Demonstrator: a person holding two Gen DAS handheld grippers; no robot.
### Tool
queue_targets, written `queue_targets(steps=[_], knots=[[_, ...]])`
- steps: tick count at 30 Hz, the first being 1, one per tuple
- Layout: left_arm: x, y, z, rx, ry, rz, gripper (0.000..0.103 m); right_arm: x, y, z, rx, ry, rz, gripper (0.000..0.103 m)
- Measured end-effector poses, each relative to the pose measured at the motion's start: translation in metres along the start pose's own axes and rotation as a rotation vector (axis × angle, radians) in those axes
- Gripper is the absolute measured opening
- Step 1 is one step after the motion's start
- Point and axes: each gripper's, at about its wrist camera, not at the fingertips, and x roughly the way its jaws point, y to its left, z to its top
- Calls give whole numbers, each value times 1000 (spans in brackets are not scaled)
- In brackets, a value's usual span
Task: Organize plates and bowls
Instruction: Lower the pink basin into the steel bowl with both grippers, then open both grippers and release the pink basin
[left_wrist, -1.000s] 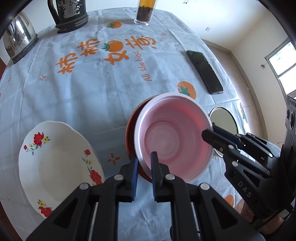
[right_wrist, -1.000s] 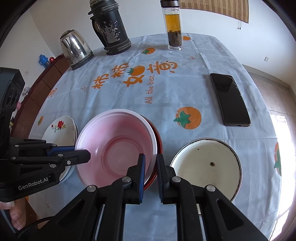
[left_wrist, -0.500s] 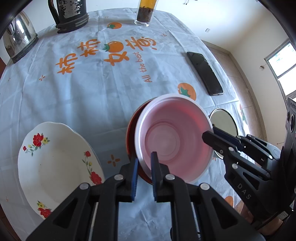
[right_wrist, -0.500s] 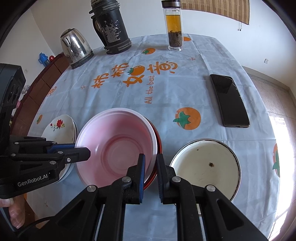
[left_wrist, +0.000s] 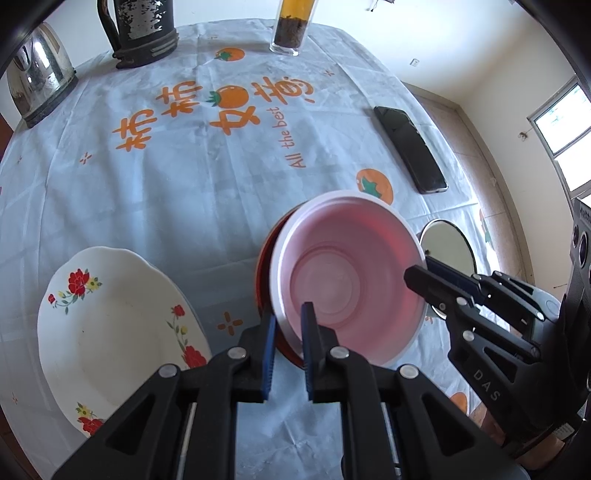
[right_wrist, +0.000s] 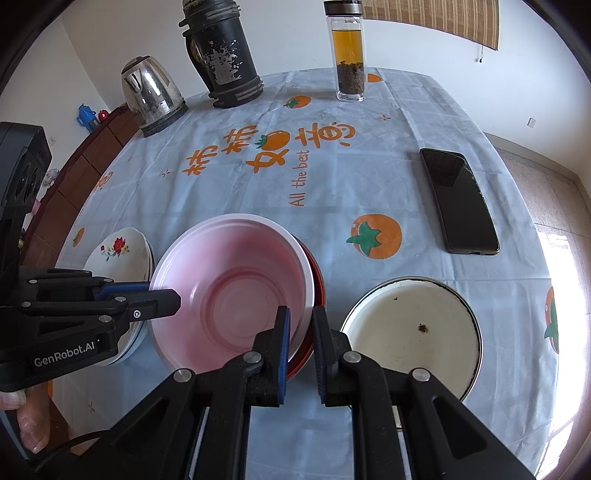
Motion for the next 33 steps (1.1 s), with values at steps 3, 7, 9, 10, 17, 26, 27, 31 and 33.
queue_targets(steps=[3,7,9,10,17,26,27,31,33], knots=[[-1,-1,-1,10,-8,15,10,1,1,1,-5,1,1,13],[-1,0,0,5,-4,9,10,0,1,0,-6,1,1,13],[-2,1,-1,0,-8,10,11,1,1,0,-6,2,4,13],[-3,1,-1,-1,-8,10,11,1,1,0,-6,2,4,13],[-4,2,-1,-3,-10,10,11,1,3,-1,-9,4,6,13],[-4,4,-1,-10,-13,5,21,3,6,-4,-24,15,8,13],[-4,3,-1,-10,-13,5,21,3,6,-4,-24,15,8,13],[-4,6,-1,-23,-10,5,26,1,4,-4,-17,6,4,13],[-3,7,-2,-25,-9,5,27,1,3,-4,-15,6,3,13]])
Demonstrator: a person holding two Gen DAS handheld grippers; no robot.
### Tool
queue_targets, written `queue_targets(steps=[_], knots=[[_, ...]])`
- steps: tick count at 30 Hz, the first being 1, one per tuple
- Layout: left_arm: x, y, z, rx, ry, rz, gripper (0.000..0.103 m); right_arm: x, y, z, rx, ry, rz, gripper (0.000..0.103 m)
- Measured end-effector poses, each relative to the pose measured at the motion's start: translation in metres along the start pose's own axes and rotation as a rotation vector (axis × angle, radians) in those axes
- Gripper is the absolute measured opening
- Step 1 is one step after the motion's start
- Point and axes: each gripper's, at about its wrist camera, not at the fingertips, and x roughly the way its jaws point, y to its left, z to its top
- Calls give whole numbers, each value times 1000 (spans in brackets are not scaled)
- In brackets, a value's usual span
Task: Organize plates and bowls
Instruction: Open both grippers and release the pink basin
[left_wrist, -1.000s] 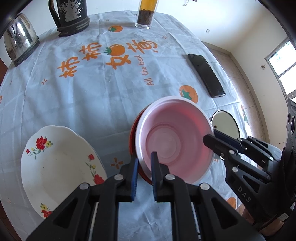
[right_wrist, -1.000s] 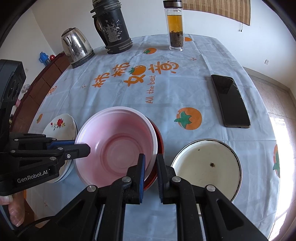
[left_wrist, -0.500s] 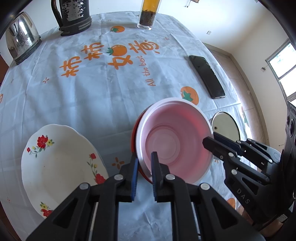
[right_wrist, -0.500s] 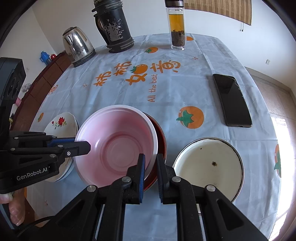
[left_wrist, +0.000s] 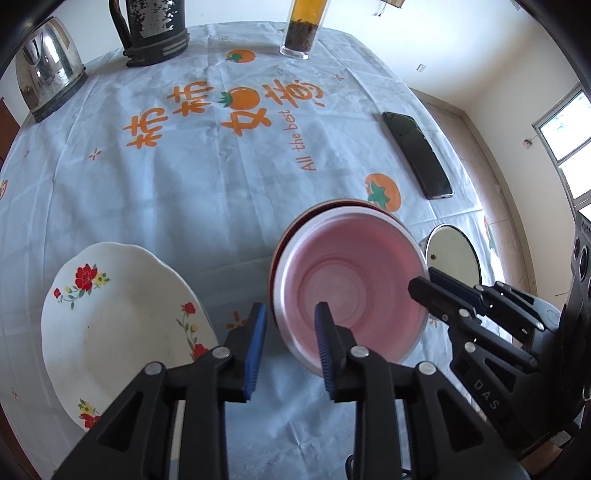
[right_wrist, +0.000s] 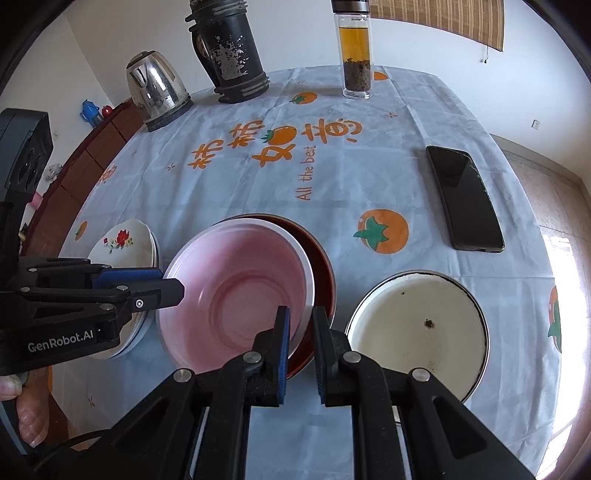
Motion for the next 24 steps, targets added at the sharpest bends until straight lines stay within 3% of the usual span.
queue_targets(steps=[24], knots=[[10,2,-4,-9,28,7,29,3,7,-1,-51,-21,-34,16]])
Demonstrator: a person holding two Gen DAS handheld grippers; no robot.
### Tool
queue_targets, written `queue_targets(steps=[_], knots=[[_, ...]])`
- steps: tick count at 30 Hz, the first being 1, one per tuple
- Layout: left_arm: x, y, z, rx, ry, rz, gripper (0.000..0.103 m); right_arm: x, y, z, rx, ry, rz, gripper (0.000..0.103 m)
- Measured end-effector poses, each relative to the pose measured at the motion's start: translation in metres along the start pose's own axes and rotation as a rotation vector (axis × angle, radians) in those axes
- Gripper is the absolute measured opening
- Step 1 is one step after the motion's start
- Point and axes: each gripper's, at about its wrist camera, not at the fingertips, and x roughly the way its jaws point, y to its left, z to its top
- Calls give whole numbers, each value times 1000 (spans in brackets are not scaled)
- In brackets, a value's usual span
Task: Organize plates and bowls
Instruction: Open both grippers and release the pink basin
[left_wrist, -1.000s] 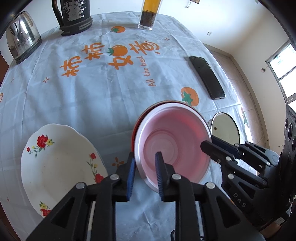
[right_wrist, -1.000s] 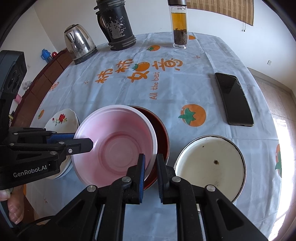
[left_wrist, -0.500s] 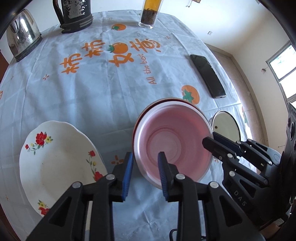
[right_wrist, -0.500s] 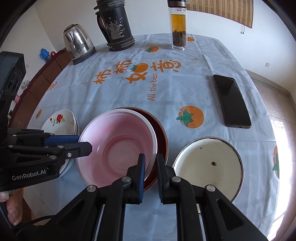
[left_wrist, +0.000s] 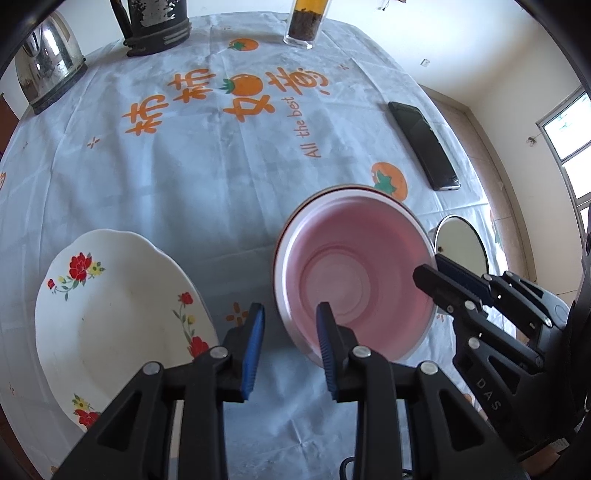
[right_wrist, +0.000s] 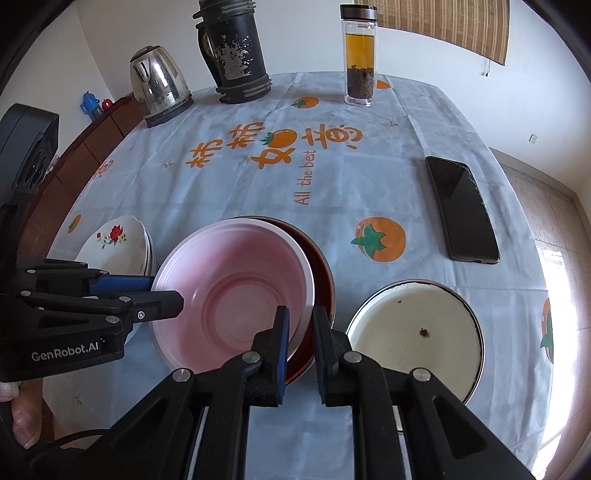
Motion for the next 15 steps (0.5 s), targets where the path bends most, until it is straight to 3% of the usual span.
queue_targets(steps=[2,5,10,12,14,15], knots=[[1,0,0,1,4,1,29,0,2,0,-6,-1,15,24],[2,0,0,-1,8,2,30,-1,6,-1,-26,-8,6,28],[2,2,-1,-10,9,6,36,-4,7,-2,-39,-29,-21,30],[3,3,-1,-12,12,3,37,-5,8,-2,-46,-34,-33,37],[3,3,-1,-12,12,2,38,-3,8,-3,-47,-21,-25,56],[3,3,-1,-11,12,1,39,-2,9,-4,-53,-17,-20,57]])
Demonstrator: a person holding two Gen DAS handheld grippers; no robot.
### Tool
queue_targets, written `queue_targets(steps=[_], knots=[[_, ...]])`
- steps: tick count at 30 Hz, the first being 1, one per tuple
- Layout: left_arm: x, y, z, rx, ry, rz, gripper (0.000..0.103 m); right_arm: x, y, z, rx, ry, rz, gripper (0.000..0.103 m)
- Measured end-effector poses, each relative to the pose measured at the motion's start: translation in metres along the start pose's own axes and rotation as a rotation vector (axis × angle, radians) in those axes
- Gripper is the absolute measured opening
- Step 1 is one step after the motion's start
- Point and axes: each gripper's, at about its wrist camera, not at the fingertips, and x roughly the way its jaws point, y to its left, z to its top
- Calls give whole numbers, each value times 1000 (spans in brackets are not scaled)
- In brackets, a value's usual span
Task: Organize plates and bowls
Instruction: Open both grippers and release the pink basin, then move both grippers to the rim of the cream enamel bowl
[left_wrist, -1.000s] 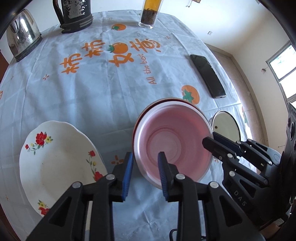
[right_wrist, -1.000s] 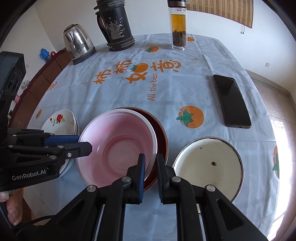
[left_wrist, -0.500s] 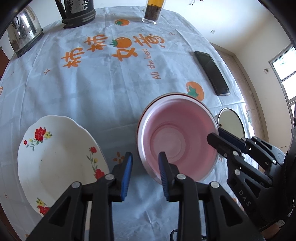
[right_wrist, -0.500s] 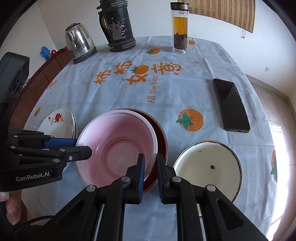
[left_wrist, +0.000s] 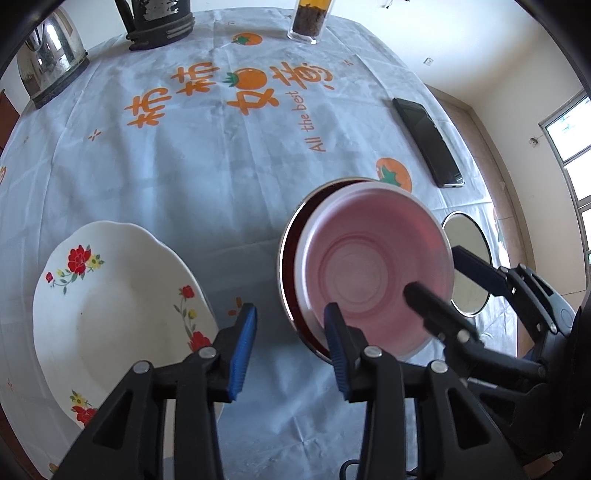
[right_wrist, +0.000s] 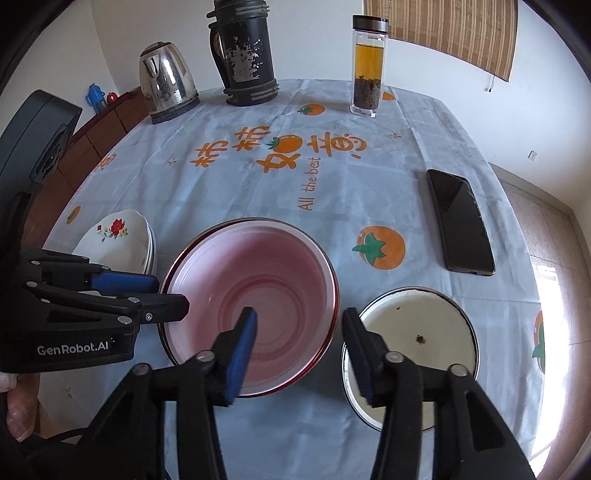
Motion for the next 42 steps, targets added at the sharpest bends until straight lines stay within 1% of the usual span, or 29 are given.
queue_targets(steps=[7,9,10,12,16,25,31,38,42], knots=[[-1,0,-1,-5,-3,-2,42,-2,7,-2,-38,-21,0,58],[-1,0,-1,-7,-3,-1,43,0,10,-3,-53,-16,2,60],[-1,0,-1,-8,-3,-1,43,0,12,-4,-66,-18,-4,62],[-2,0,-1,-8,-5,1,43,0,14,-5,-87,-21,-15,62],[-1,0,-1,-10,-5,2,43,-1,12,-5,-86,-27,-33,62],[-2,2,-2,-15,-8,7,47,-6,8,-3,-58,-52,-14,62],[-4,4,-2,-24,-12,13,50,-10,5,-1,-21,-73,24,64],[-12,5,-2,-29,-36,29,53,-15,-8,-2,33,-92,-13,64],[-12,1,-1,-18,-43,39,56,-14,-9,-2,41,-79,-2,64]])
